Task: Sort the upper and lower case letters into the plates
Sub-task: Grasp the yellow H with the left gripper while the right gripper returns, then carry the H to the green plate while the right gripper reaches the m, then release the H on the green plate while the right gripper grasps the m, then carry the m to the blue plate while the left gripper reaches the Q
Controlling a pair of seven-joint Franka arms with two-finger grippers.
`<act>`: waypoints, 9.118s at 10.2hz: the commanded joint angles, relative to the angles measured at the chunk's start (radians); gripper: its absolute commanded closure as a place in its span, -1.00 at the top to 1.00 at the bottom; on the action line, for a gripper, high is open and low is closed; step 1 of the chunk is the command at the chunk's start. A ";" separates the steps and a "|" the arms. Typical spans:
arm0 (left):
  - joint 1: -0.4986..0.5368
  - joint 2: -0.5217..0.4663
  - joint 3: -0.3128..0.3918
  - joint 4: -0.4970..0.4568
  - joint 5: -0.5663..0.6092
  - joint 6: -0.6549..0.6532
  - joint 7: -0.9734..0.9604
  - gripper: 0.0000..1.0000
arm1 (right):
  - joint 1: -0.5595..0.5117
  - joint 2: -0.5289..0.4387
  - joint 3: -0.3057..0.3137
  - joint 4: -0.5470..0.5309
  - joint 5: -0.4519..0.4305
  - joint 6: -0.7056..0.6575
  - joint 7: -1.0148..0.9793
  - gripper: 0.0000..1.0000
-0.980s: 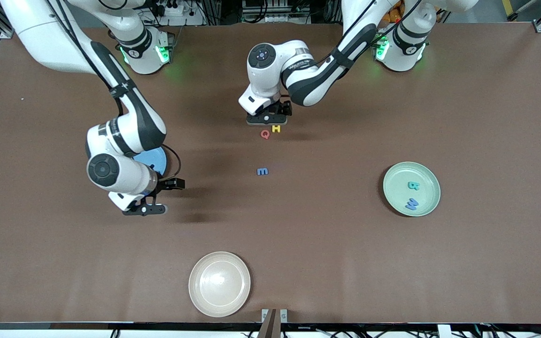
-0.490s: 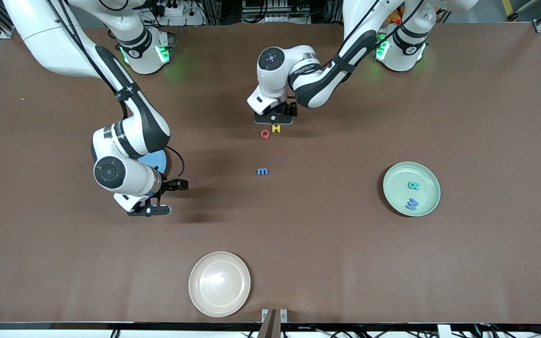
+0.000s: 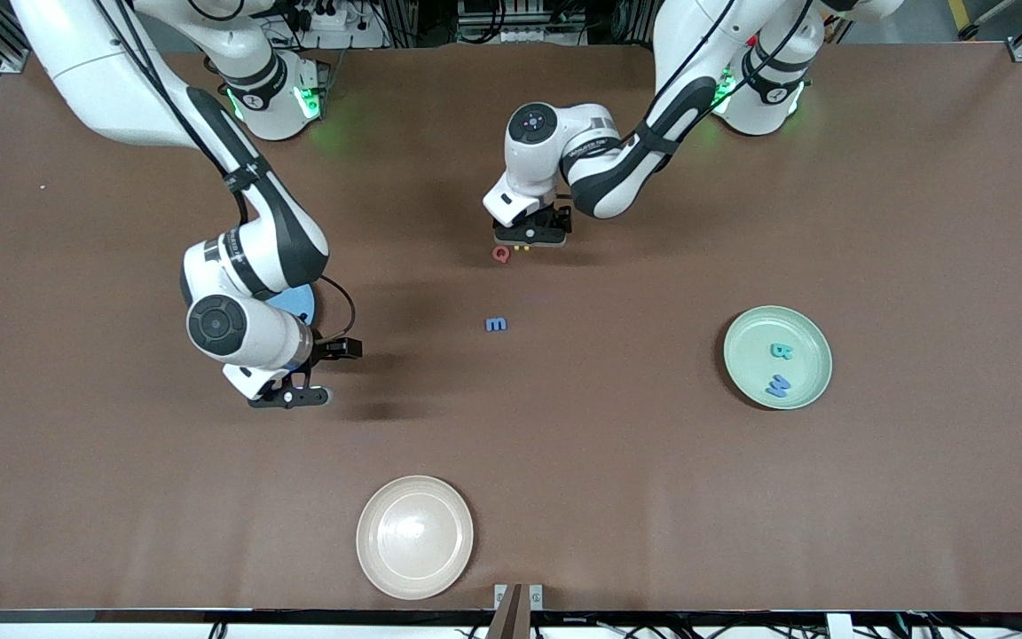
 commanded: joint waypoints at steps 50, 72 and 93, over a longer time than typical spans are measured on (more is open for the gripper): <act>0.736 -0.039 0.092 0.136 0.010 -0.254 0.664 -0.36 | 0.436 0.299 -0.003 0.319 -0.102 0.097 1.562 1.00; 0.735 -0.430 -0.080 0.345 -0.235 -0.566 0.684 1.00 | 0.479 0.323 -0.005 0.292 -0.143 0.098 1.579 -0.79; 0.391 -0.329 -0.089 0.342 -0.326 -0.541 0.497 1.00 | -0.182 -0.081 0.175 0.061 0.038 -0.349 0.567 -1.00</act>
